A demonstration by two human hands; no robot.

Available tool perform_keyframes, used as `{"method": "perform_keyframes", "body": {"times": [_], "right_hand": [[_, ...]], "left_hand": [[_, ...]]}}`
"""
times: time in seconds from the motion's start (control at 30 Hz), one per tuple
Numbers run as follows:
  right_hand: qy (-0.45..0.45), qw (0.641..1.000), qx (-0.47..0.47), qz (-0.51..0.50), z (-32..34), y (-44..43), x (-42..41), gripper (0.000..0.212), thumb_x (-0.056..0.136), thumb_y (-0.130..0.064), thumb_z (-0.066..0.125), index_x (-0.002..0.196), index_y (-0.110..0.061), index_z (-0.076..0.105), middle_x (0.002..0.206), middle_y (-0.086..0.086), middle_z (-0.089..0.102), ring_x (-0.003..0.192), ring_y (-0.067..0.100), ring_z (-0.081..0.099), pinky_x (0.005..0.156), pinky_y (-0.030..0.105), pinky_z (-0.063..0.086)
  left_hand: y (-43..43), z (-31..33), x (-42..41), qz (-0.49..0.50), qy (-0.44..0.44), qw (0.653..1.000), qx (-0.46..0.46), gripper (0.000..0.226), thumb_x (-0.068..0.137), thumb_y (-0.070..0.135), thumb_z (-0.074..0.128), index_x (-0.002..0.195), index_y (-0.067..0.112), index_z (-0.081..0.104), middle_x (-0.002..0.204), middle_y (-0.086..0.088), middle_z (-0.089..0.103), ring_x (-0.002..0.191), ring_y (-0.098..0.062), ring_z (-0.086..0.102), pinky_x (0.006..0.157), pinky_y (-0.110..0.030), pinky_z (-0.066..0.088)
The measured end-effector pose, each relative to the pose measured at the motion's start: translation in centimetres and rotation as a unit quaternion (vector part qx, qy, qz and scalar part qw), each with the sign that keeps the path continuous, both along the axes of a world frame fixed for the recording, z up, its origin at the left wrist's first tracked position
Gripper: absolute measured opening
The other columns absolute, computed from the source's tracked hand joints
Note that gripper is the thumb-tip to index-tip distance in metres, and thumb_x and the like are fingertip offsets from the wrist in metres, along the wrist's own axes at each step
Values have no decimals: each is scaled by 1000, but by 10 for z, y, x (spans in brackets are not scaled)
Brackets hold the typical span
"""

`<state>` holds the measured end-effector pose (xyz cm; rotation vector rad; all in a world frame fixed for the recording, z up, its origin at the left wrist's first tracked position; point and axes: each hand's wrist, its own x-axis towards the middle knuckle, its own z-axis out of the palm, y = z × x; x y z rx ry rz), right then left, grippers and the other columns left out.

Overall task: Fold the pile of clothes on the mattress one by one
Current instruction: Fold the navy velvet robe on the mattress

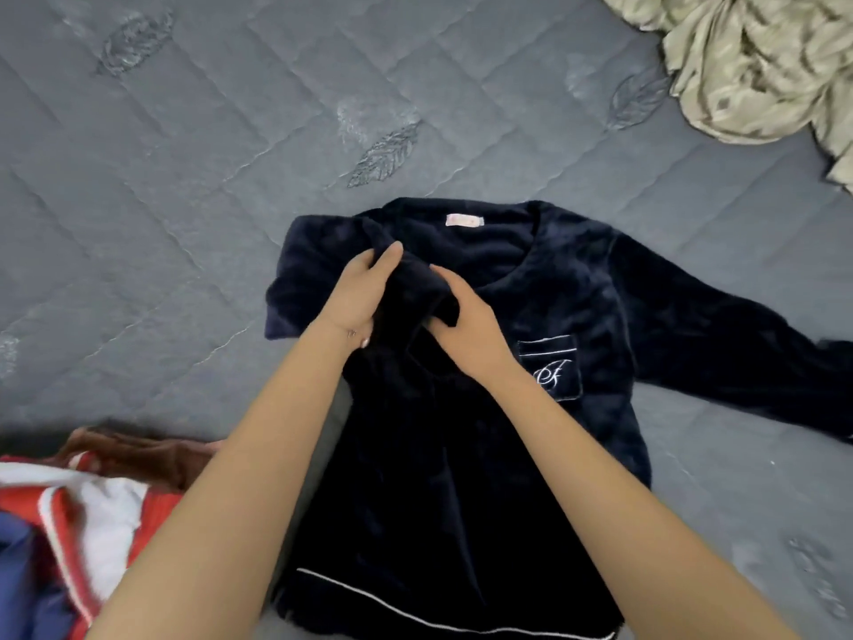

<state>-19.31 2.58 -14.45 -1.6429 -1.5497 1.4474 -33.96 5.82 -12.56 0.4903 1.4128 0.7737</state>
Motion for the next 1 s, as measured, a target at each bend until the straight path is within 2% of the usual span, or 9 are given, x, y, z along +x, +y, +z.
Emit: {"method": "perform_keyframes", "body": {"times": [0.13, 0.23, 0.33, 0.43, 0.57, 0.67, 0.73, 0.9, 1.0], "right_hand": [[36, 991, -54, -120, -8, 10, 50, 43, 90, -11, 63, 130, -22, 54, 124, -13, 58, 115, 4, 53, 98, 18, 41], [92, 967, -131, -201, -17, 16, 83, 37, 92, -12, 61, 128, -19, 55, 123, -1, 62, 112, 14, 59, 100, 33, 48], [101, 938, -173, -284, -29, 21, 110, 33, 96, -18, 56, 129, -16, 56, 122, 3, 64, 110, 16, 61, 101, 38, 49], [111, 910, -207, -342, -35, 24, 127, 49, 97, -49, 46, 135, -20, 54, 133, 1, 58, 120, 17, 55, 108, 43, 41], [87, 930, -177, -311, -37, 21, 134, 72, 84, -65, 56, 140, -21, 46, 126, -6, 57, 120, 13, 54, 107, 35, 39], [-18, 974, -120, -194, -43, 18, 131, 106, 67, -57, 79, 151, -27, 21, 141, -3, 45, 129, 14, 43, 106, 34, 39], [-86, 984, -77, -139, -48, 15, 127, 110, 65, -50, 82, 152, -29, 17, 148, 0, 38, 131, 14, 40, 106, 36, 39], [-126, 957, -7, -263, -47, 22, 140, 22, 91, -21, 63, 110, -11, 65, 104, 2, 68, 96, 14, 63, 78, 16, 42], [-109, 927, 5, -359, -47, 28, 158, 14, 93, -20, 62, 83, -10, 62, 80, -2, 65, 70, 6, 57, 69, 19, 45]], "left_hand": [[5, -8, 42, -20, -41, 999, 25, 36, 103, 29, 43, 136, 16, 51, 126, -2, 63, 114, -14, 61, 97, -32, 50], [3, -15, 69, -72, 61, 991, 94, 32, 103, 17, 42, 134, 18, 51, 120, 1, 63, 107, -9, 62, 90, -26, 53], [-10, -33, 86, -207, 258, 922, 200, 33, 99, 8, 46, 130, 16, 56, 123, 0, 61, 110, -7, 56, 99, -18, 43], [-26, -58, 95, -326, 375, 833, 243, 42, 98, 12, 50, 140, 17, 48, 141, -2, 50, 134, -20, 39, 116, -37, 27], [-42, -68, 109, -465, 399, 771, 173, 54, 102, 19, 40, 152, 32, 22, 161, 6, 12, 149, -18, -5, 117, -45, -6], [-50, -74, 117, -500, 420, 733, 192, 60, 101, 14, 39, 153, 33, 15, 162, 6, 0, 148, -17, -12, 117, -46, -8], [-52, -75, 123, -499, 433, 721, 211, 60, 101, 12, 39, 153, 30, 17, 162, 5, 0, 148, -17, -9, 117, -47, -6], [-50, -75, 137, -503, 436, 710, 228, 63, 100, 11, 39, 153, 33, 12, 162, 4, -1, 149, -19, -7, 117, -49, -8], [-52, -75, 131, -459, 458, 729, 220, 62, 100, 12, 41, 153, 31, 16, 162, 2, 4, 149, -18, -5, 117, -46, -8]]}}
